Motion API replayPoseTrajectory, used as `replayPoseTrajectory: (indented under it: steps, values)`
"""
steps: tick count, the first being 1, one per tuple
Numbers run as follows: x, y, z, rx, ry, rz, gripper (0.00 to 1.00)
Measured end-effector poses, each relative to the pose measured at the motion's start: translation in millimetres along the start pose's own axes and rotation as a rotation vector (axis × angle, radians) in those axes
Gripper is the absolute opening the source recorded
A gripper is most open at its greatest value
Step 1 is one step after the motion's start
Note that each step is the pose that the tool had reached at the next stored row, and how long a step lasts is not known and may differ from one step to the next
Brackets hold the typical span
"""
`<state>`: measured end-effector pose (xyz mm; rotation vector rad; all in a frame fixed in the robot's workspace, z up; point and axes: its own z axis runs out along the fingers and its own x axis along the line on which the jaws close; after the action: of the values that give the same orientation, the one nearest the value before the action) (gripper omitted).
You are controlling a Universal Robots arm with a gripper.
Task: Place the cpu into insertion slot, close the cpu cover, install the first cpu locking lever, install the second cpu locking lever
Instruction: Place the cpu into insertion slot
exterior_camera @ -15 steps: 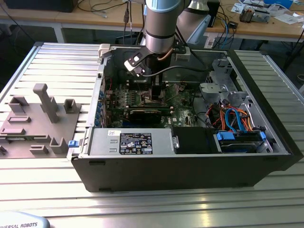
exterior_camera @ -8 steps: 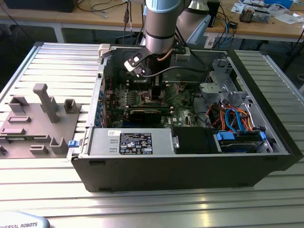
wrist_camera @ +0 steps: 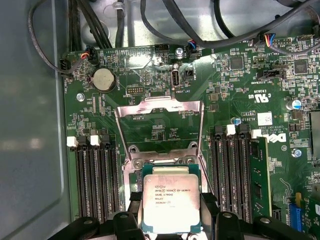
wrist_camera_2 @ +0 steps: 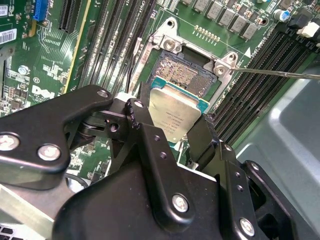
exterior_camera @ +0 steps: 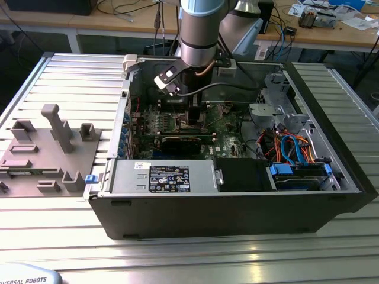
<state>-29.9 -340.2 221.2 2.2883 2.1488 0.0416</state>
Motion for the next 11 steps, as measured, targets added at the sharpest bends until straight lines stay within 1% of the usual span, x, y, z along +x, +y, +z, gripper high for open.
replayPoseTrajectory:
  steps: [5,8,11]
  values:
    - [1.5,-0.8,0.1,0.0004,0.0005,-0.026,0.54]
    - [1.3,-5.5,0.5,0.0006,0.0005,-0.028,0.54]
    - [1.1,-7.3,1.1,0.0008,0.0003,-0.039,0.54]
